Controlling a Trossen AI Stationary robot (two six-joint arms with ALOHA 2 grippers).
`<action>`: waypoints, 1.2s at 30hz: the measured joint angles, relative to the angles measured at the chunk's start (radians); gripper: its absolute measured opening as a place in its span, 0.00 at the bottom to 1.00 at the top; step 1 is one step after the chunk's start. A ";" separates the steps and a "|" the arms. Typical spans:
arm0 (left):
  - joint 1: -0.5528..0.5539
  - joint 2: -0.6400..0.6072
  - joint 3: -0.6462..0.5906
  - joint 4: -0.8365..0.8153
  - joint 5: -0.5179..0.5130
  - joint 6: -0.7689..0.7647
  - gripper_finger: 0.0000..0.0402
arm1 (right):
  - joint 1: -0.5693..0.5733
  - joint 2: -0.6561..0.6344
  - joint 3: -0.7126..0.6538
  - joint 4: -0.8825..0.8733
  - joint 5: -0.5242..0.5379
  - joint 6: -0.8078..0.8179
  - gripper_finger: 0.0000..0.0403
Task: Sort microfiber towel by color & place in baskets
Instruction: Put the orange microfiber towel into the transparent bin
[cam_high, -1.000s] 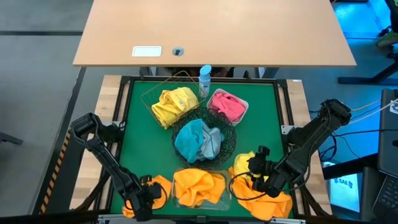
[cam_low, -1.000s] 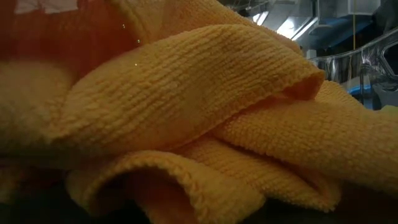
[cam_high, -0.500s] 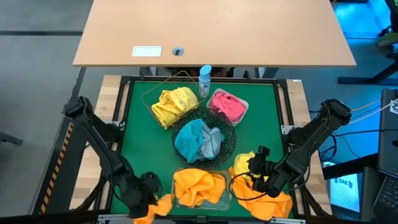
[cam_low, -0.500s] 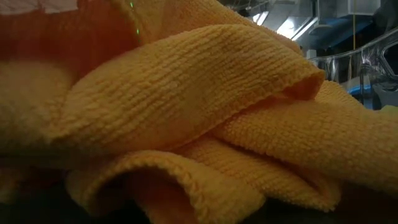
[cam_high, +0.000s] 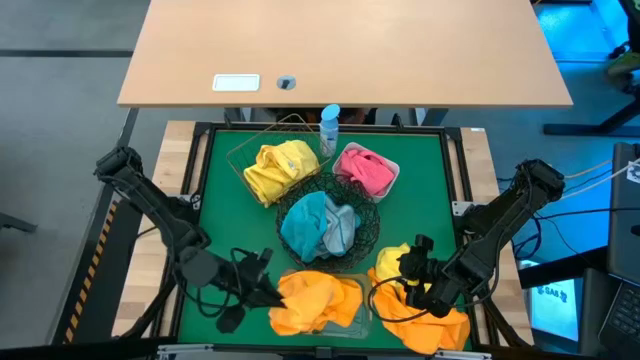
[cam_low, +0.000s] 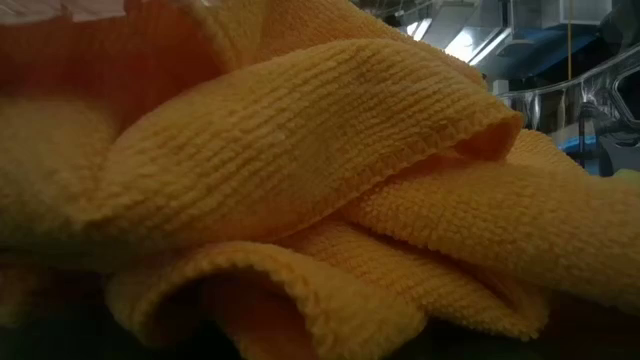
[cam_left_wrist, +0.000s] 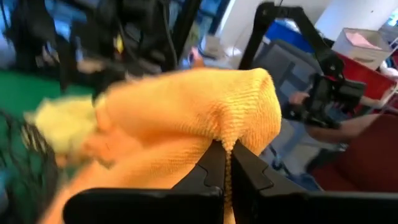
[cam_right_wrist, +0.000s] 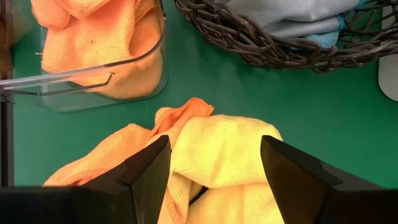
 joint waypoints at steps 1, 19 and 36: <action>0.013 0.004 0.000 0.023 0.002 0.033 0.00 | 0.000 0.000 0.000 0.003 0.000 0.000 0.61; 0.119 0.244 0.000 0.196 0.082 0.149 0.00 | 0.000 0.000 0.000 0.053 0.000 0.000 0.61; 0.121 0.308 0.000 -0.156 0.198 -0.103 0.06 | 0.000 0.000 0.000 0.052 0.000 0.000 0.61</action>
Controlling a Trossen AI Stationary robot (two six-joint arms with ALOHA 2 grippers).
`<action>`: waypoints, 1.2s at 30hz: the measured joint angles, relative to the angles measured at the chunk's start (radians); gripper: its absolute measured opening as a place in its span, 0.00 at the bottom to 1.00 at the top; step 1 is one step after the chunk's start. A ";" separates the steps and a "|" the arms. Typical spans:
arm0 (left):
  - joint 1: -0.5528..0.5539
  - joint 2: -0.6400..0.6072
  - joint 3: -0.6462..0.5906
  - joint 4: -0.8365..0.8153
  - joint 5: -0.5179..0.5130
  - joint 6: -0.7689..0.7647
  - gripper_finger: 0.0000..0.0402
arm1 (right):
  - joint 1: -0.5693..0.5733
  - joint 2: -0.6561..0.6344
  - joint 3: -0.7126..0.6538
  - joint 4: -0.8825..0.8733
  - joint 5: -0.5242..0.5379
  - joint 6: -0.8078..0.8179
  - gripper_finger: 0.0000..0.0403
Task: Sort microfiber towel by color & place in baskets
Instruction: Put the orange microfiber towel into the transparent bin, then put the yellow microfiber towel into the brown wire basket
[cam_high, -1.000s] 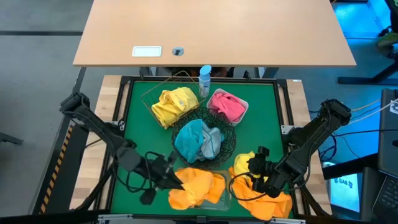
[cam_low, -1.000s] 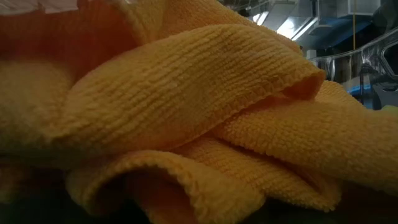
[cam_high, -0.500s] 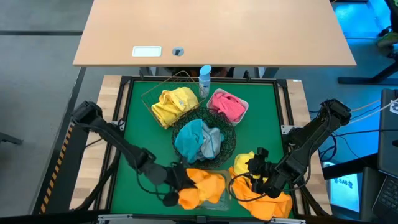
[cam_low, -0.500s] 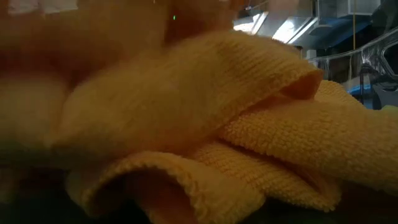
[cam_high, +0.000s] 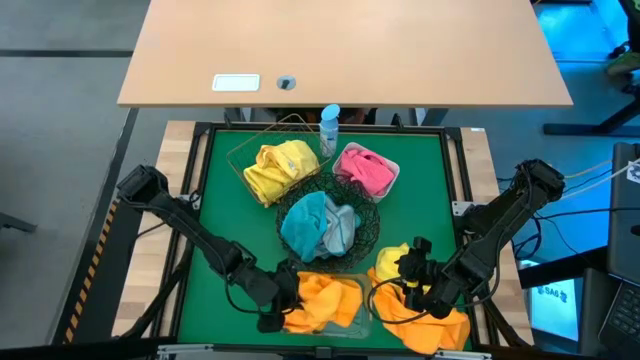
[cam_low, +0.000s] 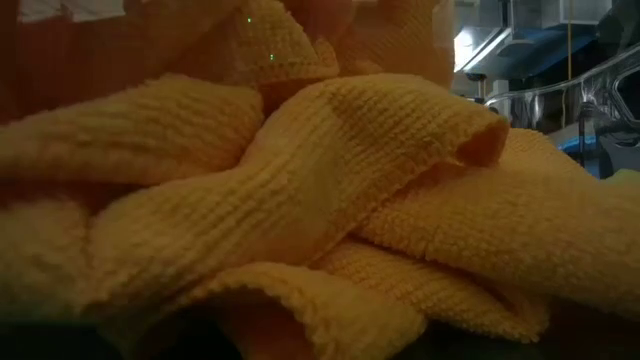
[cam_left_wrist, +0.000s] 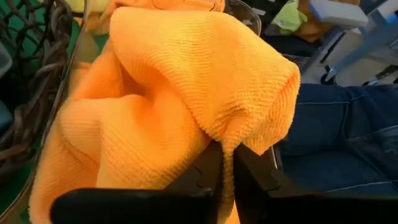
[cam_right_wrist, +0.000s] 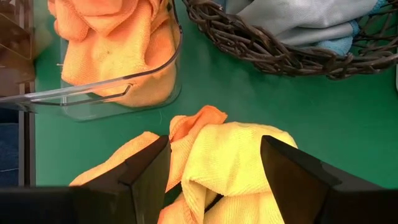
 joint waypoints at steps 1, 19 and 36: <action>0.001 0.000 0.000 0.002 0.000 0.000 0.08 | 0.000 0.000 0.000 0.000 0.000 0.000 0.61; 0.007 0.000 0.000 0.038 0.012 0.001 0.36 | 0.000 0.001 0.001 -0.109 -0.034 0.022 0.61; 0.014 -0.039 0.000 0.054 0.039 0.017 0.36 | -0.050 0.001 -0.190 -0.084 -0.151 0.131 0.61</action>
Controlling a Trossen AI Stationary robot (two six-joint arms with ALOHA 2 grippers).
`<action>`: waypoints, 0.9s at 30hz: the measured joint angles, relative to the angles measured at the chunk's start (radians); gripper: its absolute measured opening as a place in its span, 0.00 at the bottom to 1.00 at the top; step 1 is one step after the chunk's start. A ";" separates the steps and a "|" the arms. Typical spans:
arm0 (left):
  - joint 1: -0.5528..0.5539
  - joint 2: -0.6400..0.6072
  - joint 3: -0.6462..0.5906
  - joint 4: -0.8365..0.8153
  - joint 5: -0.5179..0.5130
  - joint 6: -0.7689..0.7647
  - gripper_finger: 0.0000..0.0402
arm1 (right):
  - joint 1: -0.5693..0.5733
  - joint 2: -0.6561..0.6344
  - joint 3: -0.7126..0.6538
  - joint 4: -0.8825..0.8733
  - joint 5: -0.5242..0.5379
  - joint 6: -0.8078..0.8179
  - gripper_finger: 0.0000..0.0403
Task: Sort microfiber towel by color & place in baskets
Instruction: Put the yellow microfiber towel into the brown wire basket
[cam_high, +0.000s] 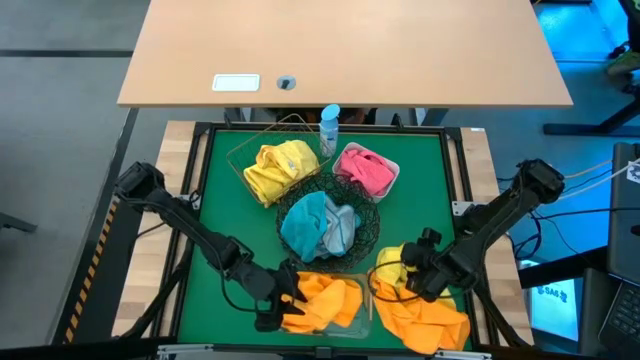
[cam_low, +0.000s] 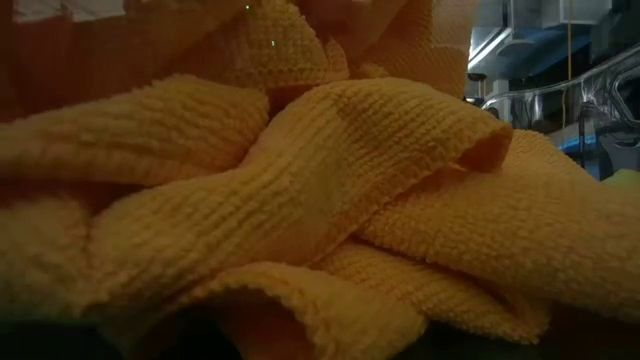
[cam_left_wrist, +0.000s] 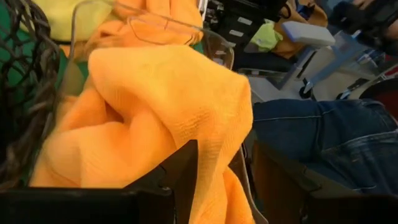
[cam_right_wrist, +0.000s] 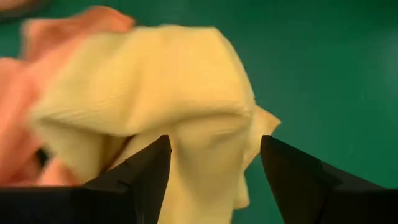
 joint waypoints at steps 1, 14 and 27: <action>0.000 -0.004 0.000 -0.001 -0.003 0.006 0.36 | -0.011 0.000 -0.017 0.011 -0.003 0.000 0.61; 0.004 -0.092 0.000 -0.004 -0.027 0.011 0.36 | -0.097 0.000 -0.084 0.115 -0.050 -0.141 0.41; 0.014 -0.255 0.000 -0.132 -0.050 0.010 0.36 | -0.096 -0.017 -0.080 0.116 -0.051 -0.168 0.07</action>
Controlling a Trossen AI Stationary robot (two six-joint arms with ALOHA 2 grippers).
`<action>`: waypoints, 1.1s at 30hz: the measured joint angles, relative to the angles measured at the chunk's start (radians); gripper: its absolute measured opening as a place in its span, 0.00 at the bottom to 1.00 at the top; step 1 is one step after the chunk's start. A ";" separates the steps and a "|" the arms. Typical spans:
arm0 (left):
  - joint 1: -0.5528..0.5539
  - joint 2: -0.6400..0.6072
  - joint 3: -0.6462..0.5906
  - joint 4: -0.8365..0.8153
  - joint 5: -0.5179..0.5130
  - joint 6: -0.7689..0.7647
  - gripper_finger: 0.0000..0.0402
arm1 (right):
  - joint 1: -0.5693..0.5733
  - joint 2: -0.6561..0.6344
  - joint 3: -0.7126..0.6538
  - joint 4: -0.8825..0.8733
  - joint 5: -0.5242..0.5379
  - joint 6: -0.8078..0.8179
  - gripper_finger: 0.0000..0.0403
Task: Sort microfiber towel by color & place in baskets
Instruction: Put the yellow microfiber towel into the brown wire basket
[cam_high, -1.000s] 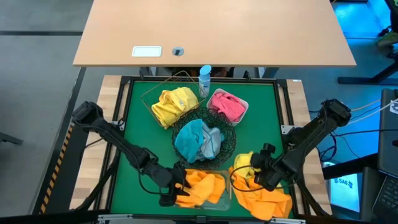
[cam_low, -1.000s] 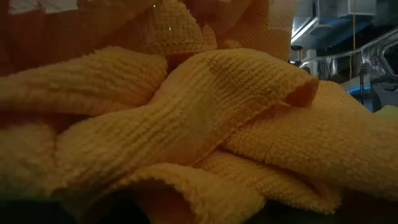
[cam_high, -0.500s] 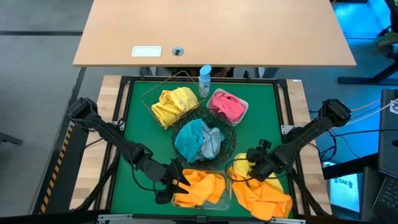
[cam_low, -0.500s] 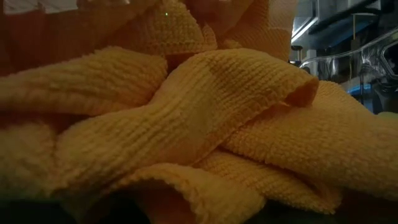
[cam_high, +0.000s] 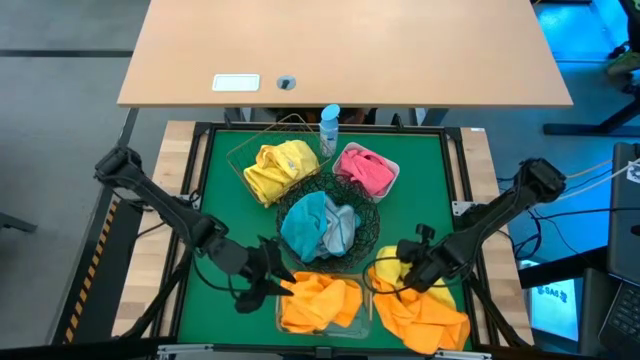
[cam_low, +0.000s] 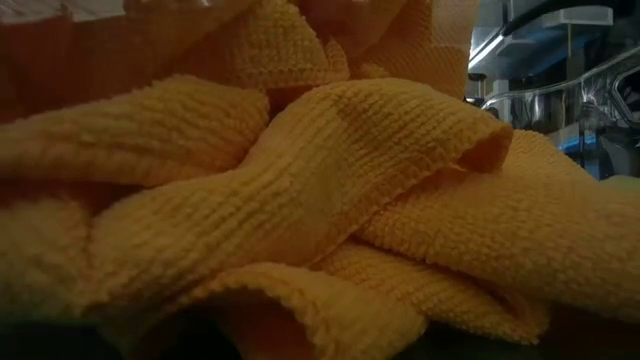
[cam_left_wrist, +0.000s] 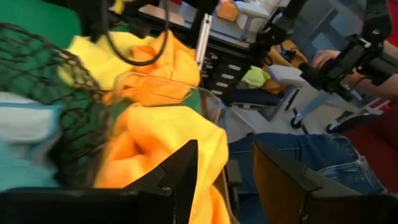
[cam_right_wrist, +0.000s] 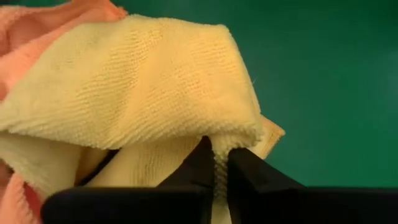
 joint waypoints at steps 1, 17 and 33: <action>0.003 -0.019 0.000 -0.021 -0.010 0.000 0.36 | 0.000 -0.007 0.008 -0.016 0.001 0.000 0.07; 0.028 -0.271 0.000 -0.438 -0.211 0.053 0.36 | 0.000 -0.113 0.349 -0.524 0.302 -0.002 0.01; 0.029 -0.270 -0.210 -0.303 -0.273 0.160 0.36 | -0.281 -0.115 0.737 -0.421 0.517 -0.504 0.01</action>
